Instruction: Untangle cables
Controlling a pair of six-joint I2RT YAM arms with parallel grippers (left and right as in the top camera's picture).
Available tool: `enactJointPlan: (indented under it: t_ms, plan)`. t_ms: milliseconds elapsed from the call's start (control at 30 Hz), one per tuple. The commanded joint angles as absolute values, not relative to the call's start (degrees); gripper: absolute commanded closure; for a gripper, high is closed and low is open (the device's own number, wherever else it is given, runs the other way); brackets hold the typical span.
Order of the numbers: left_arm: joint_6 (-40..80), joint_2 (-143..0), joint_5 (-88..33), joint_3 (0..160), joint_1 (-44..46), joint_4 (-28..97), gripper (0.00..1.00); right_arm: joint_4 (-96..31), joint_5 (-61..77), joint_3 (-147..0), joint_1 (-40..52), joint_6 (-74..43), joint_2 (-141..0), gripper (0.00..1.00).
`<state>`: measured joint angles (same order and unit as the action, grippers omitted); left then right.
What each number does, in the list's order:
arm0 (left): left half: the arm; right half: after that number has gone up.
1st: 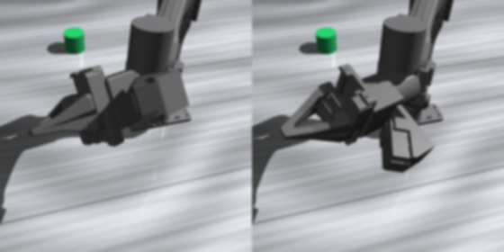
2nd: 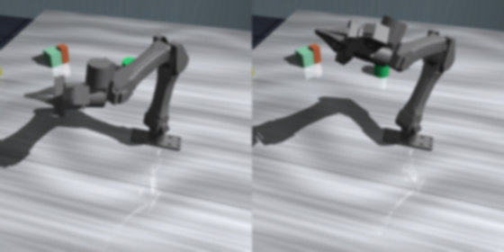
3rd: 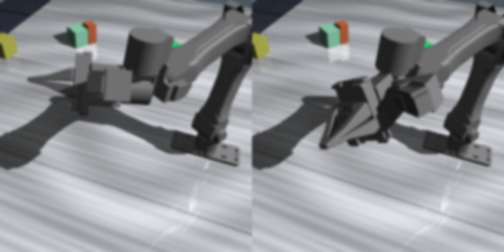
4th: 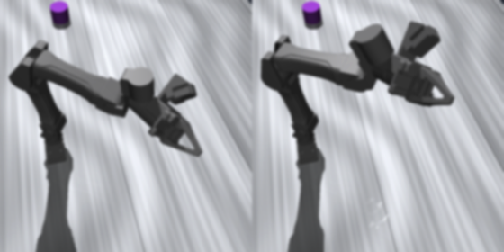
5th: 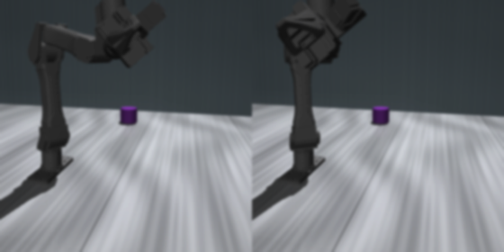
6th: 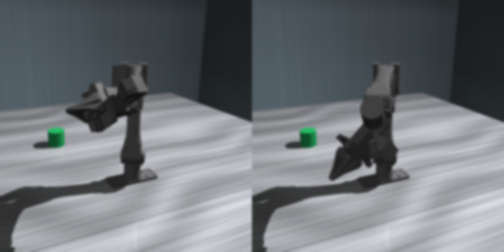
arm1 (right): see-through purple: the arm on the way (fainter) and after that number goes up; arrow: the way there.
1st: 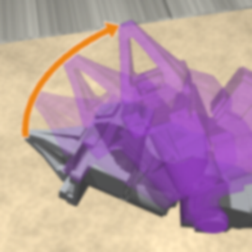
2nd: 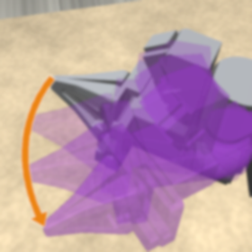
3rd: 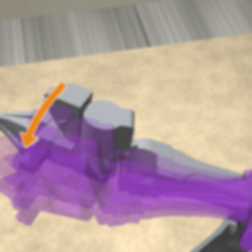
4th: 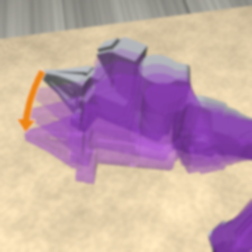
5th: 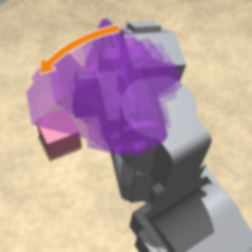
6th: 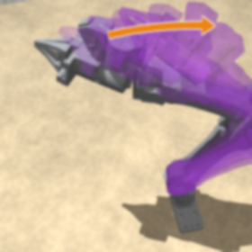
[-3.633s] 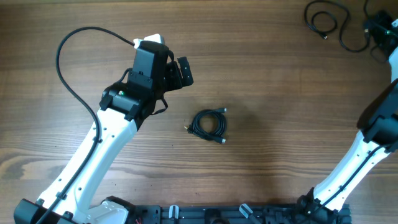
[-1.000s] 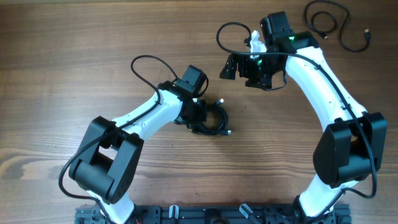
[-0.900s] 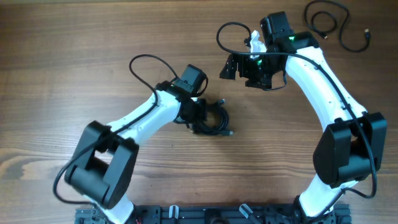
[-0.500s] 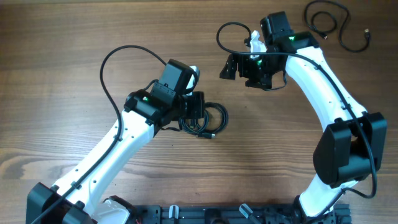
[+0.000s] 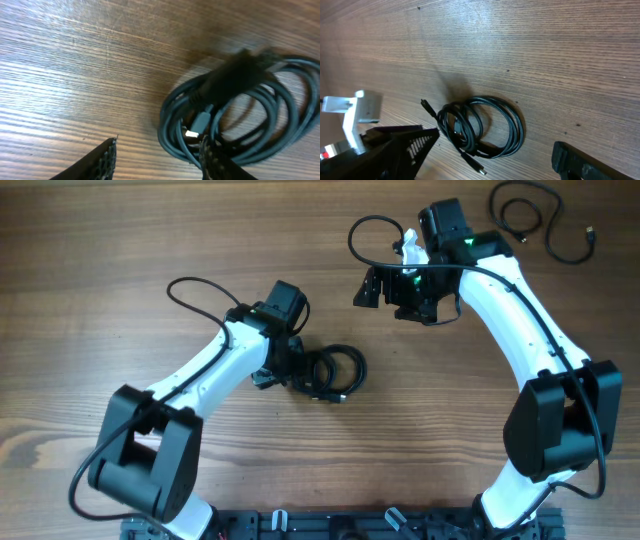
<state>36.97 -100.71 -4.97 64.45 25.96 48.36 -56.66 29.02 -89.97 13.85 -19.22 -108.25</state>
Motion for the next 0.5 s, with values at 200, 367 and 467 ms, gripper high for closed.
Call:
enactJointPlan:
  t_ms: [200,367,467]
  plan:
    - [37.78,-106.78,-5.04,63.57,25.76,43.77,0.78,-56.42,28.27,-89.6,14.09,-18.04,-108.42,0.0]
    - [36.23,-105.97,-5.78,63.99,25.5,42.02,0.96,-56.47,28.29,-89.6,14.09,-18.04,-108.42,0.0]
    - [33.23,-99.63,-10.28,67.46,24.23,44.4,0.96,-57.19,29.63,-89.6,14.09,-16.73,-108.42,0.0]
